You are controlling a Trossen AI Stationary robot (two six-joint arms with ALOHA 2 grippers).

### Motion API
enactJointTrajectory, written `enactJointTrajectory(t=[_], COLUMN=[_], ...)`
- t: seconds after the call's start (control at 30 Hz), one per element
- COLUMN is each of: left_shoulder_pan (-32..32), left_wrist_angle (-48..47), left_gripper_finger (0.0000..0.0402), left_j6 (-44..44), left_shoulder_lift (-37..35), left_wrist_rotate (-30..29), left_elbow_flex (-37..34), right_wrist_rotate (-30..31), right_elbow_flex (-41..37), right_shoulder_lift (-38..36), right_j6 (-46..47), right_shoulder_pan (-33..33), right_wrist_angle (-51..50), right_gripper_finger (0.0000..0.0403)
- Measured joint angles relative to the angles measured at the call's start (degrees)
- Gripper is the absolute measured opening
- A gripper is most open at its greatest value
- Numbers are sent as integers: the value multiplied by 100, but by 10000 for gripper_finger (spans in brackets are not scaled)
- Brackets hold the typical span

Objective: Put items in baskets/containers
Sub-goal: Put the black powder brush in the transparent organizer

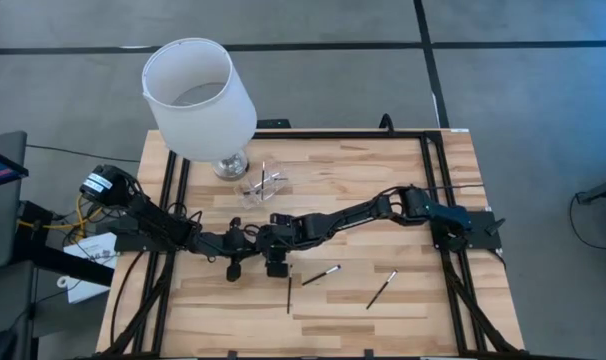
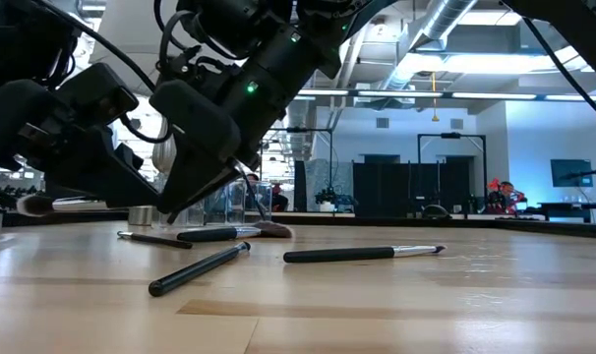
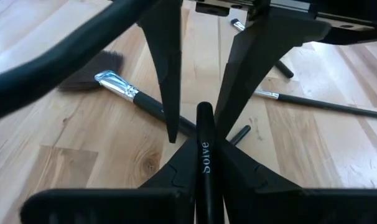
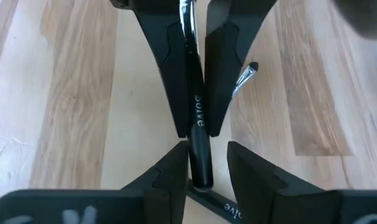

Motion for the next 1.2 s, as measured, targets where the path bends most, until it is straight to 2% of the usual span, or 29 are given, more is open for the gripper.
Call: enactJointTrajectory(t=[0.27,0.47,0.77,0.93,1.07,1.2], left_shoulder_pan=[0,0,0,0,0,4], left_wrist_angle=[-4,-19,-28,37,42,62], left_gripper_finger=[47,52,78,95,109,112], left_j6=[-2,-24,-44,22,428,472], left_shoulder_lift=[-2,-2,-12,-311,-898,-1760], left_wrist_rotate=[19,52,30,-265,-674,-1318], left_elbow_flex=[0,2,2,3,7,4], right_wrist_rotate=[-202,-413,-413,-385,114,979], right_elbow_flex=[-4,-4,-2,4,-4,-2], right_shoulder_lift=[0,0,0,-1,-323,-925], right_j6=[-197,-210,-36,307,459,555], right_shoulder_pan=[-16,-29,-28,-28,-19,66], right_wrist_angle=[110,115,12,-527,-1265,-2078], right_gripper_finger=[75,25,25,25,27,28])
